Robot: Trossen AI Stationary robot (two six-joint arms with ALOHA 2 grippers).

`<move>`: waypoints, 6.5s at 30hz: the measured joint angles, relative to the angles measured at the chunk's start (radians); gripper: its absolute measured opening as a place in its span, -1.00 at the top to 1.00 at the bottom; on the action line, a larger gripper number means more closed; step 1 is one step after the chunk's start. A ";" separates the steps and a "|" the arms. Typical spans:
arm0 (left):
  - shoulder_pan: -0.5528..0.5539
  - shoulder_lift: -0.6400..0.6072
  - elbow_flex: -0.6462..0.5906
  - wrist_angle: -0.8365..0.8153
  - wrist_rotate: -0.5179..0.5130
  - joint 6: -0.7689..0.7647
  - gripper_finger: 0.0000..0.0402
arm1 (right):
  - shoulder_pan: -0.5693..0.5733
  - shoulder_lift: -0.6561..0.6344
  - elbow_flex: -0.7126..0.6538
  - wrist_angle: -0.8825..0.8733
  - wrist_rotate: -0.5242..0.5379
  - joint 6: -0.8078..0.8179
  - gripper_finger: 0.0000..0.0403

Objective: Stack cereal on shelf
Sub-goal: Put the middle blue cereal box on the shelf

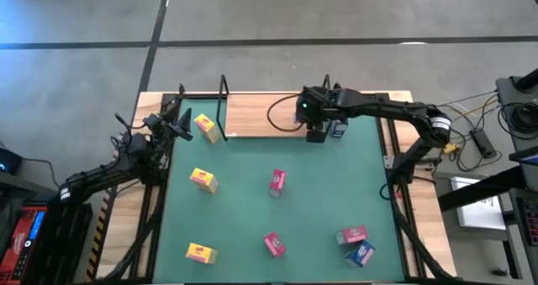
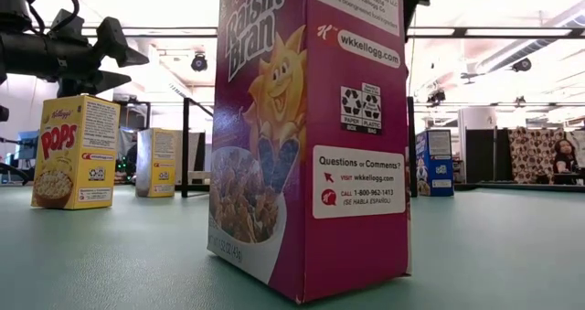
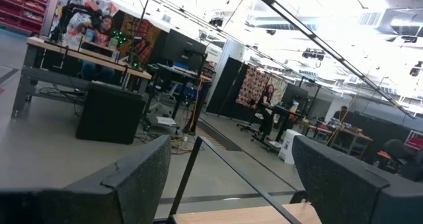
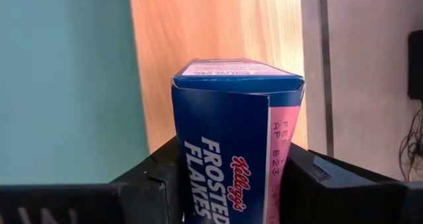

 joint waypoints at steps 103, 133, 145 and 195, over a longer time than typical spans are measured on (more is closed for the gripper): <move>0.000 0.000 0.000 0.000 0.000 0.000 -0.49 | -0.308 0.124 0.113 0.117 -0.208 -0.228 0.00; 0.000 0.000 0.000 0.000 0.000 0.000 -0.49 | -0.313 0.125 0.113 0.117 -0.286 -0.216 0.23; 0.000 0.000 0.000 0.000 0.000 0.000 -0.49 | -0.313 0.125 0.113 0.115 -0.278 -0.209 0.05; 0.000 0.000 0.000 0.000 0.000 0.000 -0.49 | -0.313 0.135 0.197 -0.018 -0.252 -0.186 0.01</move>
